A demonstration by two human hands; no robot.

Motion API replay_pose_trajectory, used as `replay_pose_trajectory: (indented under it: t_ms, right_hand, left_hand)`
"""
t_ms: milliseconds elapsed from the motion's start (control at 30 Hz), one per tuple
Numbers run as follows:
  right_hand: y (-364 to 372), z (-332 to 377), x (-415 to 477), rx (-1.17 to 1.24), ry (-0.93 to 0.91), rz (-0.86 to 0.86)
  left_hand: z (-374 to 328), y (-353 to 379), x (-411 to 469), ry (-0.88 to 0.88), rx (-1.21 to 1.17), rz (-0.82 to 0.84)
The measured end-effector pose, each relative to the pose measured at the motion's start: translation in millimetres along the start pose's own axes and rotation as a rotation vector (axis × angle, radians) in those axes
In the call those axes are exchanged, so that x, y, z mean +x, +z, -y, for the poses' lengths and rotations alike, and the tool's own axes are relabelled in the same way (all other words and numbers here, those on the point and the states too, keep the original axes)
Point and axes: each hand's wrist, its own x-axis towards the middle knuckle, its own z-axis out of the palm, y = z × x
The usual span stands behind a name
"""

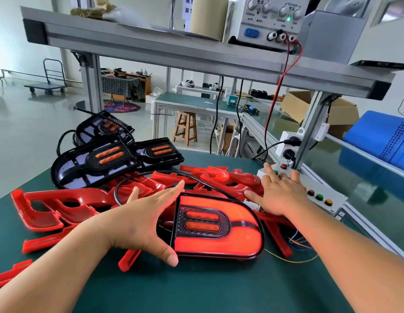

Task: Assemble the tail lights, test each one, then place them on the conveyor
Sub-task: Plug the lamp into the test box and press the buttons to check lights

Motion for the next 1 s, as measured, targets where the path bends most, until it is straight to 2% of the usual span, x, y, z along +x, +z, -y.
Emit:
replay_pose_trajectory:
  t_ms: [567, 833, 1000]
  right_hand:
    - [-5, 2, 4, -0.012, -0.039, -0.011]
    - [-20, -9, 21, 0.058, 0.063, 0.073]
    - [-9, -8, 18, 0.035, 0.061, 0.087]
  left_hand:
    - [-1, -1, 0, 0.002, -0.004, 0.002]
    - [0, 0, 1, -0.022, -0.009, 0.005]
    - [0, 0, 1, -0.023, -0.013, 0.005]
